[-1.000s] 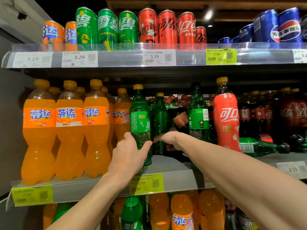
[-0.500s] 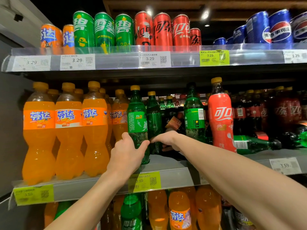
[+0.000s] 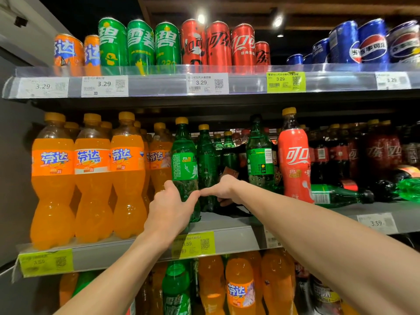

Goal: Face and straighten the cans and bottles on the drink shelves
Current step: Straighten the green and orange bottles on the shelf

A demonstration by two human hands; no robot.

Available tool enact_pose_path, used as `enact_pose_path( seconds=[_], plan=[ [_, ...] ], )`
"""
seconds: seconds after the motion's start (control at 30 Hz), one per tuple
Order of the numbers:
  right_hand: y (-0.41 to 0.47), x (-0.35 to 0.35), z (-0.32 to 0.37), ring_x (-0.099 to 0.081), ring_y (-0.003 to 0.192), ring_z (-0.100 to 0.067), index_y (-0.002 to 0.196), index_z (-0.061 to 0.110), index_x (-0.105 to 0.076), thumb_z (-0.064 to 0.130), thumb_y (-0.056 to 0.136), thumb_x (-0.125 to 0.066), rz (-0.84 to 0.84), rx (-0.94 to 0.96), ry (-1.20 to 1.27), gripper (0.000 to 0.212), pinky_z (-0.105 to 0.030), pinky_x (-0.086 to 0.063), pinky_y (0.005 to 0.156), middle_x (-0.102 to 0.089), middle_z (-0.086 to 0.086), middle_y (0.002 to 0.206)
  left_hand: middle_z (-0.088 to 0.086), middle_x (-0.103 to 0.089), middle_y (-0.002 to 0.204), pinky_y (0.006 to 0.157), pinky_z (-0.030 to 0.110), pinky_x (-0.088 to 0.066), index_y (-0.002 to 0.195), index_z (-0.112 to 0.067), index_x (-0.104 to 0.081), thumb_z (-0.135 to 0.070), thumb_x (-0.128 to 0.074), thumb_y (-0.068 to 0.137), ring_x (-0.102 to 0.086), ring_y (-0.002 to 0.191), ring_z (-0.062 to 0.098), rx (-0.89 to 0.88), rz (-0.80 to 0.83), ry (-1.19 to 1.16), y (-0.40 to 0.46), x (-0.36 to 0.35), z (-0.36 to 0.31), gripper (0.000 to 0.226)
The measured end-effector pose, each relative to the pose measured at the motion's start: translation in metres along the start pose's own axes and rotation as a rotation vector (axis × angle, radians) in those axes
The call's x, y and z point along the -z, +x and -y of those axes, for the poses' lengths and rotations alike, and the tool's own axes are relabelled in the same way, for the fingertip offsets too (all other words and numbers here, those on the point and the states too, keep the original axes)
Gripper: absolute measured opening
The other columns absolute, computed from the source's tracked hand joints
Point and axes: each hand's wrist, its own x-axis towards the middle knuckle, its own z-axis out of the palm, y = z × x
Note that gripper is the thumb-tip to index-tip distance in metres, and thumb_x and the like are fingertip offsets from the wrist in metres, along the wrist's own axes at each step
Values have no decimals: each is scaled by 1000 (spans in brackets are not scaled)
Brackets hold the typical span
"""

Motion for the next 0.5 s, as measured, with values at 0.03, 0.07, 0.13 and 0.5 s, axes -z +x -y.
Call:
enact_pose_path(
  seconds=[0.03, 0.07, 0.13, 0.5],
  plan=[
    [-3, 1, 1, -61, 109, -24, 149, -3, -30, 52, 79, -81, 29, -6, -11, 103, -40, -55, 99, -57, -13, 125, 10, -65, 103, 69, 36, -51, 112, -11, -48, -63, -55, 91, -64, 90, 30, 0, 2, -7, 0, 0, 0, 56],
    [-7, 2, 1, -60, 117, -26, 154, -1, -21, 53, 78, -82, 53, -10, -9, 111, -42, -54, 101, -52, -15, 138, 10, -65, 102, 71, 38, -54, 112, -11, -48, -63, -56, 90, -65, 90, 31, 0, 3, -13, 0, 0, 0, 57],
    [-17, 6, 0, -64, 115, -27, 157, 2, -14, 46, 80, -83, 60, 4, 36, 113, -44, -56, 97, -44, -17, 149, 9, -64, 103, 72, 39, -55, 112, -11, -47, -61, -57, 90, -64, 91, 30, -8, -7, -22, -2, 0, -1, 56],
    [-76, 40, 5, -67, 73, -17, 95, 7, -70, 22, 95, -64, -301, 278, -150, 16, -22, -47, 61, -71, -7, 84, 1, -42, 110, 66, 26, -36, 113, -13, -44, -31, -64, 95, -47, 81, 16, -220, -238, -170, -26, 15, -38, 32]
  ],
)
